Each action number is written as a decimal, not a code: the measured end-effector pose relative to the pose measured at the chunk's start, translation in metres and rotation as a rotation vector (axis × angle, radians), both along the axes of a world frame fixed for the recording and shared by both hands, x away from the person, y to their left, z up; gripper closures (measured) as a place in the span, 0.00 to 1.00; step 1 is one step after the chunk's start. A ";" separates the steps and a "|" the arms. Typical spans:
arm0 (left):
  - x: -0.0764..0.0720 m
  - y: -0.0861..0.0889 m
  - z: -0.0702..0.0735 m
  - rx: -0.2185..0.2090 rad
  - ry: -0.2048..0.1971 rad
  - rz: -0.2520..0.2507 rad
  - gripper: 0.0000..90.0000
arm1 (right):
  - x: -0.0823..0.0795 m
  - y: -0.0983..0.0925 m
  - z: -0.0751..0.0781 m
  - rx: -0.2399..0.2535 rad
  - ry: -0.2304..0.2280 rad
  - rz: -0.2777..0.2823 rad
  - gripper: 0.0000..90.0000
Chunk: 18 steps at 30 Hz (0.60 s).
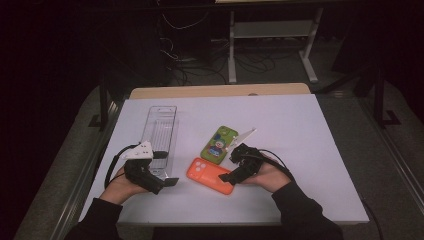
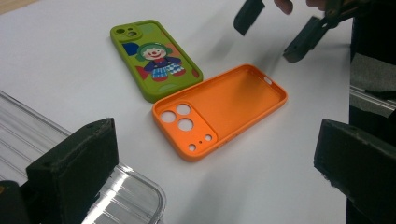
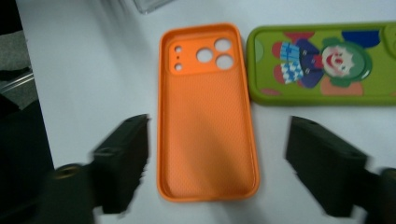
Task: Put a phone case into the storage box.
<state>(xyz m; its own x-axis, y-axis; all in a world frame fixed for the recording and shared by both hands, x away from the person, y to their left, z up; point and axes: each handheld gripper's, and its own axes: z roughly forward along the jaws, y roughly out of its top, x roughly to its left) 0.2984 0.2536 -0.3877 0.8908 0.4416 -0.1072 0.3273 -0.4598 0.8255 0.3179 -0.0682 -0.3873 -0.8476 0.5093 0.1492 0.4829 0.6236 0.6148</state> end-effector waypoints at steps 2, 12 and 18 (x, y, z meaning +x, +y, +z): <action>0.000 0.000 0.000 0.003 0.000 -0.001 0.00 | -0.002 0.003 0.003 0.003 -0.020 -0.010 0.12; -0.001 -0.001 0.000 0.000 0.005 0.001 0.00 | -0.002 0.009 0.008 -0.006 -0.085 0.012 0.00; -0.001 -0.001 0.000 0.000 0.005 0.000 0.00 | -0.002 0.011 0.007 -0.018 -0.092 0.013 0.00</action>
